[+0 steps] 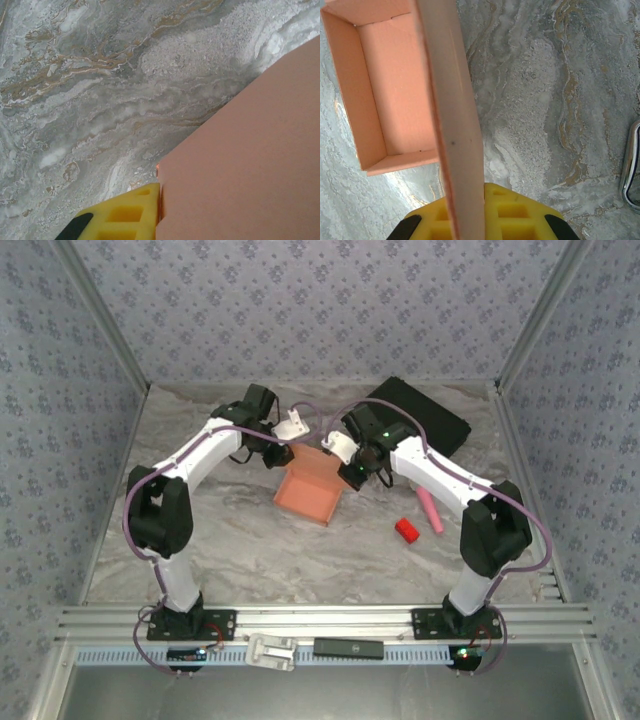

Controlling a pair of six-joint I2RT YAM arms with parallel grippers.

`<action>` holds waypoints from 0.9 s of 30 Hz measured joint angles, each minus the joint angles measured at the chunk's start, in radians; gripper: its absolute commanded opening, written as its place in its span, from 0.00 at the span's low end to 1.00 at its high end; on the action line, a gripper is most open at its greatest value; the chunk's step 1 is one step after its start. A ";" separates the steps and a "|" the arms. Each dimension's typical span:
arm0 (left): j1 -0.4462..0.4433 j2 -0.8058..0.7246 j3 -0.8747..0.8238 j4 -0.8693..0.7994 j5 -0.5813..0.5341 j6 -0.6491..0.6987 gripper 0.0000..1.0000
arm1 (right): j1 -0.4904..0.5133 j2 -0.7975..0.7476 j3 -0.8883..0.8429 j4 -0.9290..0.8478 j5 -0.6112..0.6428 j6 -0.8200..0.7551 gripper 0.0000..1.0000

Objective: Fold the paper box

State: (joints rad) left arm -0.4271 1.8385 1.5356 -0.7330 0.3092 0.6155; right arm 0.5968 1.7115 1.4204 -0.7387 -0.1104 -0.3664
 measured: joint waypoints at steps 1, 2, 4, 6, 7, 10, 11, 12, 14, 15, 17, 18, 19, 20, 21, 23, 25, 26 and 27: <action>-0.001 0.001 0.003 -0.006 -0.005 -0.009 0.04 | 0.000 0.003 0.003 -0.003 0.002 0.003 0.00; -0.002 0.005 0.008 -0.013 -0.010 -0.019 0.01 | 0.000 0.007 0.007 -0.006 0.003 0.004 0.00; -0.005 0.013 0.021 -0.019 -0.019 -0.041 0.00 | -0.002 0.011 0.011 -0.008 0.003 0.011 0.00; -0.010 0.016 0.024 -0.020 -0.024 -0.063 0.00 | -0.004 0.012 0.014 -0.012 0.005 0.018 0.00; -0.013 0.016 0.024 -0.021 -0.029 -0.076 0.00 | -0.004 0.013 0.016 -0.016 0.008 0.025 0.00; -0.021 0.016 0.025 -0.020 -0.042 -0.118 0.00 | -0.006 0.013 0.020 -0.024 0.011 0.049 0.00; -0.024 0.016 0.026 -0.020 -0.047 -0.134 0.06 | -0.006 0.015 0.023 -0.028 0.013 0.060 0.00; -0.026 0.017 0.026 -0.020 -0.051 -0.148 0.11 | -0.005 0.016 0.027 -0.032 0.018 0.068 0.00; -0.031 0.017 0.026 -0.021 -0.063 -0.170 0.17 | -0.005 0.021 0.037 -0.038 0.025 0.087 0.00; -0.034 0.017 0.026 -0.021 -0.071 -0.179 0.18 | -0.005 0.024 0.043 -0.041 0.028 0.092 0.00; -0.040 0.017 0.026 -0.026 -0.084 -0.185 0.18 | -0.005 0.029 0.054 -0.045 0.038 0.101 0.00; -0.041 0.017 0.026 -0.027 -0.090 -0.188 0.18 | -0.005 0.032 0.057 -0.047 0.041 0.106 0.00; -0.041 0.017 0.026 -0.030 -0.095 -0.188 0.19 | -0.005 0.034 0.060 -0.047 0.044 0.109 0.00; -0.041 0.017 0.026 -0.032 -0.099 -0.188 0.19 | -0.005 0.036 0.061 -0.048 0.045 0.112 0.00; -0.041 0.017 0.026 -0.034 -0.102 -0.188 0.18 | -0.005 0.037 0.062 -0.048 0.044 0.113 0.00; -0.041 0.017 0.026 -0.034 -0.115 -0.187 0.17 | -0.005 0.040 0.062 -0.048 0.044 0.115 0.00; -0.041 0.017 0.026 -0.038 -0.126 -0.187 0.17 | -0.005 0.041 0.063 -0.048 0.045 0.116 0.00; -0.041 0.016 0.026 -0.045 -0.132 -0.186 0.17 | -0.005 0.042 0.064 -0.049 0.047 0.116 0.00; -0.041 0.017 0.026 -0.051 -0.138 -0.185 0.18 | -0.005 0.042 0.064 -0.049 0.048 0.116 0.00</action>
State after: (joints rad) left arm -0.4679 1.8553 1.5612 -0.7841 0.1715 0.4305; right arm 0.5922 1.7531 1.4841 -0.7879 -0.0628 -0.2508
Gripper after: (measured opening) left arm 0.171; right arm 0.057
